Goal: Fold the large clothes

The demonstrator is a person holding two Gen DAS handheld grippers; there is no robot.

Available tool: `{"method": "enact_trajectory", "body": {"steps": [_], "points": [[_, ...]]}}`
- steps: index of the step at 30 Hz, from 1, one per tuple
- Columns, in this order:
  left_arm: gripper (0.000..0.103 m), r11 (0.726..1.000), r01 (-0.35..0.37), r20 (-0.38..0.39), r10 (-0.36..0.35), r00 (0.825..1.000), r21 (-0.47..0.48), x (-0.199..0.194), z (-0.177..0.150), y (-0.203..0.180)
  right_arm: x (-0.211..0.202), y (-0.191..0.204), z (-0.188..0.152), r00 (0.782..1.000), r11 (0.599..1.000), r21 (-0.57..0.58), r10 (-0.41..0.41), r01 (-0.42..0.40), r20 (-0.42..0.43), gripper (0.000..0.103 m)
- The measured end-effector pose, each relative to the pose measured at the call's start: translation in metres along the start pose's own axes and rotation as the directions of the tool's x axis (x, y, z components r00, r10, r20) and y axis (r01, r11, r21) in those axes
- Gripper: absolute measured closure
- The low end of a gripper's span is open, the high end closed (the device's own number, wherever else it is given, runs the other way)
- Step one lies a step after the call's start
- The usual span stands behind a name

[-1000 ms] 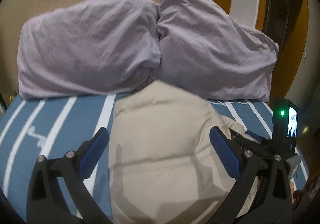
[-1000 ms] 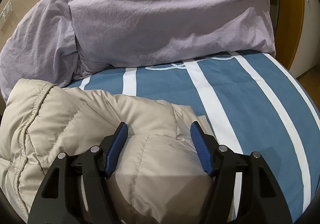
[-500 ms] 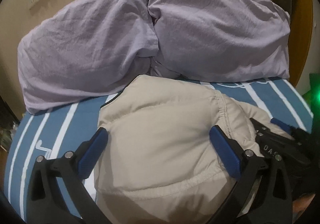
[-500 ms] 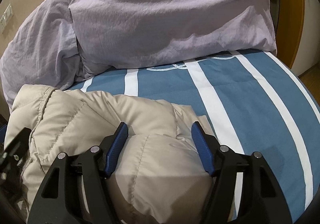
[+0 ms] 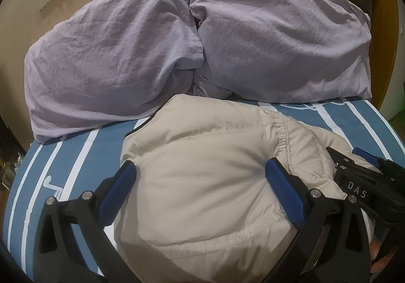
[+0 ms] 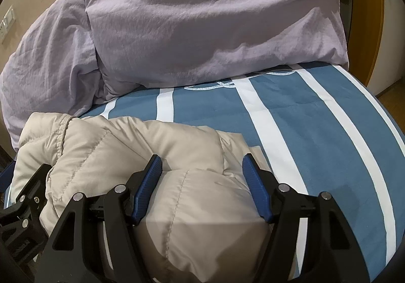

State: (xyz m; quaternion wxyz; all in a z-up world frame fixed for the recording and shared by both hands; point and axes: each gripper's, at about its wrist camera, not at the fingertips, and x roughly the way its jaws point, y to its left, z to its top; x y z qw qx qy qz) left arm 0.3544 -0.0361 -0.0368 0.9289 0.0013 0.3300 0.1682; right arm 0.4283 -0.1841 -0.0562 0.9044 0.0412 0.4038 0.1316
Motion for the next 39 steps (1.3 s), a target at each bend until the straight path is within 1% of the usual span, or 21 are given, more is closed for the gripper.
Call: {"method": "enact_trajectory", "body": {"steps": [5, 11, 17, 25, 39], "points": [[0.002, 1.000, 0.001, -0.014, -0.001, 1.000, 0.000, 0.004, 0.000, 0.000, 0.001, 0.001, 0.000, 1.000, 1.000, -0.005, -0.010, 0.010, -0.007, 0.035], [0.002, 1.000, 0.008, -0.049, -0.008, 0.999, -0.001, 0.013, 0.000, 0.000, 0.006, 0.005, 0.001, 0.998, 0.999, -0.027, -0.038, 0.037, -0.043, 0.035], [0.002, 1.000, 0.007, -0.068, -0.007, 0.998, 0.000, 0.018, -0.001, -0.001, 0.011, 0.007, 0.000, 0.996, 0.998, -0.036, -0.057, 0.055, -0.065, 0.035], [0.002, 1.000, -0.006, -0.073, 0.006, 0.997, 0.011, 0.020, -0.001, -0.002, 0.013, 0.007, -0.001, 0.995, 0.998, -0.033, -0.064, 0.061, -0.075, 0.034], [0.002, 1.000, -0.004, -0.069, 0.004, 0.998, 0.013, 0.021, -0.002, -0.001, 0.014, 0.006, -0.001, 0.995, 0.998, -0.031, -0.062, 0.060, -0.073, 0.034]]}}
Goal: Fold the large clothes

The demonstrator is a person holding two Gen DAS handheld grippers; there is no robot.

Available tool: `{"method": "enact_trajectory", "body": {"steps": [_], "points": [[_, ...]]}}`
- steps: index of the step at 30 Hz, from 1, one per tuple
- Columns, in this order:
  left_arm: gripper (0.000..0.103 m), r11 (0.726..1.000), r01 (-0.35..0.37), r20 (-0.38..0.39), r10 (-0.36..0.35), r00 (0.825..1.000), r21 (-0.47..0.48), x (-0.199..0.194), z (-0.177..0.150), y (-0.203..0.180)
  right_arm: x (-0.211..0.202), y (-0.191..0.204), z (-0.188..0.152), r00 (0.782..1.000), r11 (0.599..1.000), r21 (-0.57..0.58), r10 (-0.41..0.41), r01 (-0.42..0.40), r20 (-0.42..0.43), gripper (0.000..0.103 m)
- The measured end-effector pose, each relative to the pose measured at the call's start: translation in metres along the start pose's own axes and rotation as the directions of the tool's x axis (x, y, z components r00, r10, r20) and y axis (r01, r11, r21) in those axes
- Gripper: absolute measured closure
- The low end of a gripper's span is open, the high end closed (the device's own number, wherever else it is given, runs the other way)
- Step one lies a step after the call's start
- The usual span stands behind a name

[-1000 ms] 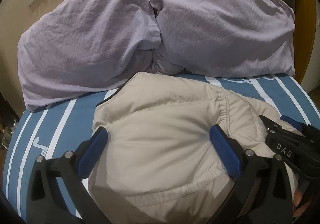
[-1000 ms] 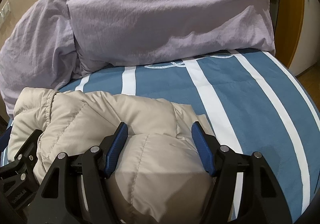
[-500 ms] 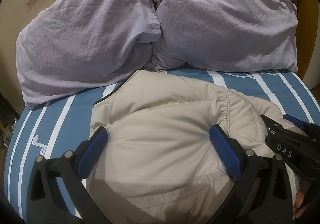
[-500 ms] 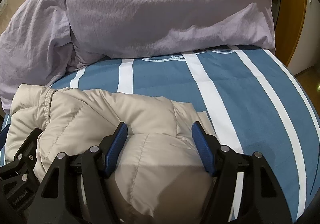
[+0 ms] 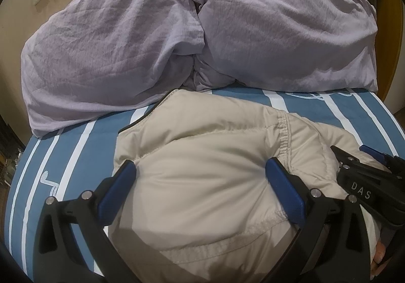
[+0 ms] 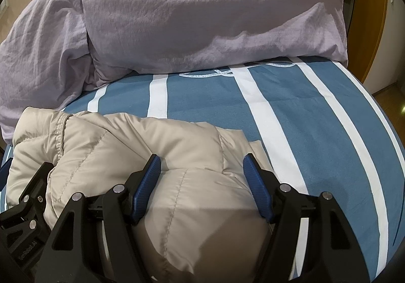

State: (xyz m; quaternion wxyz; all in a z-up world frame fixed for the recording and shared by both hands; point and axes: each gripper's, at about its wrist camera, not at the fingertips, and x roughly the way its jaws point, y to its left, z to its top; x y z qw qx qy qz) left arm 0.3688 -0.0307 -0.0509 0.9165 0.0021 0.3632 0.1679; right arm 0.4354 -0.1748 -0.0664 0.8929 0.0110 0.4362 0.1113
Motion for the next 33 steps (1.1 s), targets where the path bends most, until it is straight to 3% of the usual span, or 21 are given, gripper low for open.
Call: {"method": "enact_trajectory", "body": {"steps": [33], "points": [[0.002, 0.999, 0.034, 0.025, -0.033, 0.999, -0.039, 0.0029, 0.0008, 0.0064, -0.0004, -0.0004, -0.0006, 1.000, 1.000, -0.001, -0.001, 0.001, 0.008, 0.034]]}}
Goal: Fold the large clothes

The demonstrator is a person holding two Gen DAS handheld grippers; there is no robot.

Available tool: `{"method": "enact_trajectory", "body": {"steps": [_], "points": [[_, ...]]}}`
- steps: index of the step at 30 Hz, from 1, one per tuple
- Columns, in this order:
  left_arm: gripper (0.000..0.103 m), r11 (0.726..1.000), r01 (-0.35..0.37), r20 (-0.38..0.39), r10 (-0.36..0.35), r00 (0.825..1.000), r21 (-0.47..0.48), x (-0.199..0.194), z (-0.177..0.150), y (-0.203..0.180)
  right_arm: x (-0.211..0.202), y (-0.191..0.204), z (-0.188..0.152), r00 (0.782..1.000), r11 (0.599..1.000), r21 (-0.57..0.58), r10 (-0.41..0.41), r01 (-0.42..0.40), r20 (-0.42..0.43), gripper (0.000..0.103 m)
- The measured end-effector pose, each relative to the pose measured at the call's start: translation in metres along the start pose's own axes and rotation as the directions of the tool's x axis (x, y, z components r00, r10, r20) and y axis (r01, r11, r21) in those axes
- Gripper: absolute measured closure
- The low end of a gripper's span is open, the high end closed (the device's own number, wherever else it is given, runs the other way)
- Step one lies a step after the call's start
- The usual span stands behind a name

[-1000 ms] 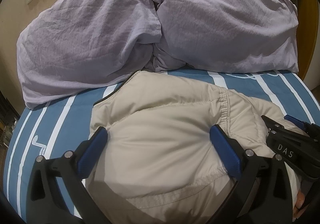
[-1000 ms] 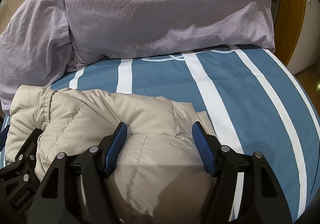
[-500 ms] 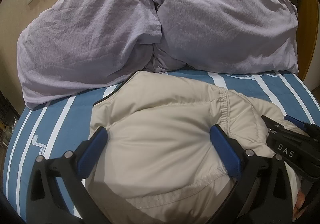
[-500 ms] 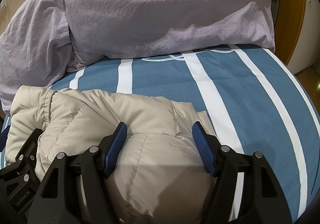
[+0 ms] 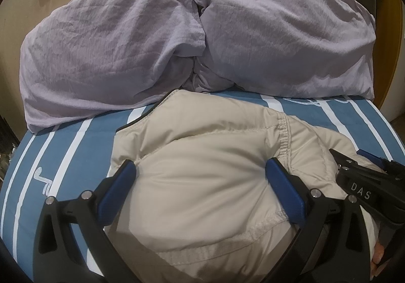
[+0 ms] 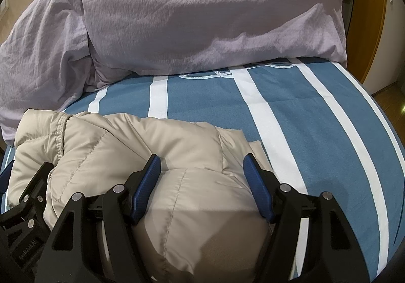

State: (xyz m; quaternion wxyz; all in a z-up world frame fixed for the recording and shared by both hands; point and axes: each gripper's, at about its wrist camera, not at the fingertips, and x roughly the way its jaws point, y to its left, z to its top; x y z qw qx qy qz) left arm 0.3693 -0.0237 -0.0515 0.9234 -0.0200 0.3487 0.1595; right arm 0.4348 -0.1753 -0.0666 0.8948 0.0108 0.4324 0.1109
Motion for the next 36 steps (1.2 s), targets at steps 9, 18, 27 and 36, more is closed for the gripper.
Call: {"method": "enact_trajectory", "body": {"steps": [9, 18, 27, 36], "points": [[0.002, 1.000, 0.008, 0.001, -0.008, 1.000, -0.007, 0.001, 0.000, 0.000, -0.001, -0.001, 0.000, 1.000, 1.000, 0.006, 0.008, -0.008, 0.002, 0.033], [0.002, 0.999, 0.038, -0.019, -0.038, 0.999, -0.024, -0.030, 0.001, 0.012, -0.017, -0.030, -0.003, 0.990, 0.984, 0.110, 0.142, -0.139, -0.021, 0.017], [0.002, 0.985, 0.119, -0.072, -0.129, 0.989, -0.129, -0.057, -0.018, 0.065, -0.062, -0.079, -0.023, 0.964, 0.951, 0.169, 0.266, -0.260, -0.011, 0.006], [0.002, 0.949, 0.206, -0.119, -0.239, 0.964, -0.241, -0.063, -0.041, 0.096, -0.050, -0.103, -0.045, 0.860, 0.843, 0.306, 0.495, -0.442, -0.123, 0.001]]}}
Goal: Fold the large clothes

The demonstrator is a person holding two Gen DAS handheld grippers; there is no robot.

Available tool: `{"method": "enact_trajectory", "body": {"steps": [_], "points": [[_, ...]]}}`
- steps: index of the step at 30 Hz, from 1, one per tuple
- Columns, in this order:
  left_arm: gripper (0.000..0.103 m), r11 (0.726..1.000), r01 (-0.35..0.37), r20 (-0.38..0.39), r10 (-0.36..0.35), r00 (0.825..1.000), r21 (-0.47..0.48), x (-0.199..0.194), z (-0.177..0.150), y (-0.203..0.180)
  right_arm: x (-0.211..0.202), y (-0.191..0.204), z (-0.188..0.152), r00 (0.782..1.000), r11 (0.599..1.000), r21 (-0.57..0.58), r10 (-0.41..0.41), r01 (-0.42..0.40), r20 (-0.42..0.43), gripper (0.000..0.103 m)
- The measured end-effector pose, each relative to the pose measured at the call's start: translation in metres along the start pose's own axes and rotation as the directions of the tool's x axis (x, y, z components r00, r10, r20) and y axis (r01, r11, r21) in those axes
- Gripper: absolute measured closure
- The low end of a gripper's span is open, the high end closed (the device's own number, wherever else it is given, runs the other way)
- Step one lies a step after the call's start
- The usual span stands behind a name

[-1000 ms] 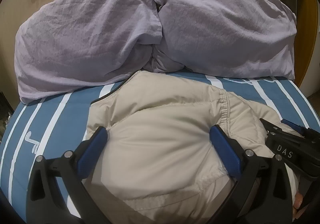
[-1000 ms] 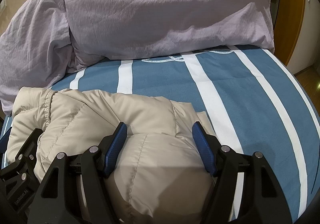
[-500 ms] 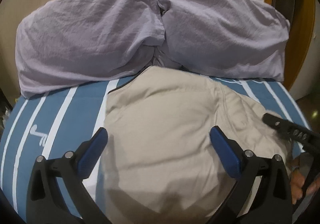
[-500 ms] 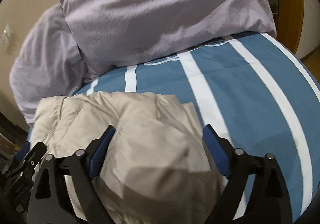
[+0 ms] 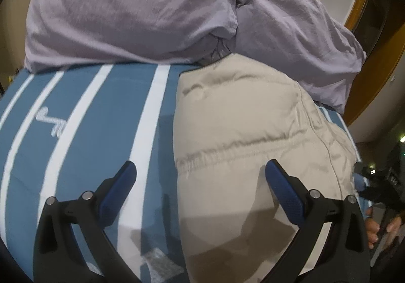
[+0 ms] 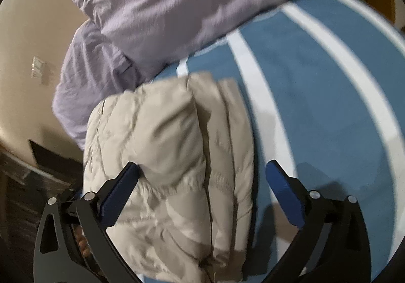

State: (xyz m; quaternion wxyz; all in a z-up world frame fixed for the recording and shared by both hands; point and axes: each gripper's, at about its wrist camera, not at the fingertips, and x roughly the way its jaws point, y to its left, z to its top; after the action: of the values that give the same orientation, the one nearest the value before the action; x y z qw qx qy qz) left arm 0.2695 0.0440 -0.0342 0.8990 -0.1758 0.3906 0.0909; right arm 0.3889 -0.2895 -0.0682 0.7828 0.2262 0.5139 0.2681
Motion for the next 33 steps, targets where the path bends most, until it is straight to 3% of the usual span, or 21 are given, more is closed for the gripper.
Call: {"method": "enact_trajectory", "body": {"steps": [5, 9, 16, 26, 28, 33], "points": [[0.002, 1.000, 0.031, -0.017, -0.031, 0.999, -0.005, 0.002, -0.006, 0.001, 0.018, -0.006, -0.010, 0.994, 0.997, 0.039, 0.067, -0.064, -0.090, 0.001], [0.002, 0.998, 0.063, -0.032, -0.064, 0.997, -0.033, 0.007, -0.007, 0.004, 0.021, -0.008, -0.011, 0.990, 0.994, 0.060, 0.102, -0.097, -0.098, 0.001], [0.002, 0.973, 0.178, -0.067, -0.190, 0.980, -0.145, 0.023, -0.008, 0.019, 0.027, -0.012, -0.013, 0.979, 0.983, 0.078, 0.174, -0.166, -0.105, 0.001], [0.002, 0.944, 0.259, -0.073, -0.279, 0.958, -0.203, 0.033, -0.008, 0.020, 0.032, -0.006, -0.013, 0.976, 0.980, 0.052, 0.197, -0.193, -0.089, 0.002], [0.002, 0.943, 0.267, -0.072, -0.286, 0.956, -0.198, 0.032, -0.009, 0.020, 0.033, -0.007, -0.013, 0.973, 0.976, 0.057, 0.215, -0.211, -0.083, 0.008], [0.020, 0.934, 0.294, -0.062, -0.312, 0.948, -0.203, 0.027, -0.007, 0.020, 0.027, -0.004, -0.015, 0.968, 0.969, 0.045, 0.246, -0.244, -0.048, 0.034]]}}
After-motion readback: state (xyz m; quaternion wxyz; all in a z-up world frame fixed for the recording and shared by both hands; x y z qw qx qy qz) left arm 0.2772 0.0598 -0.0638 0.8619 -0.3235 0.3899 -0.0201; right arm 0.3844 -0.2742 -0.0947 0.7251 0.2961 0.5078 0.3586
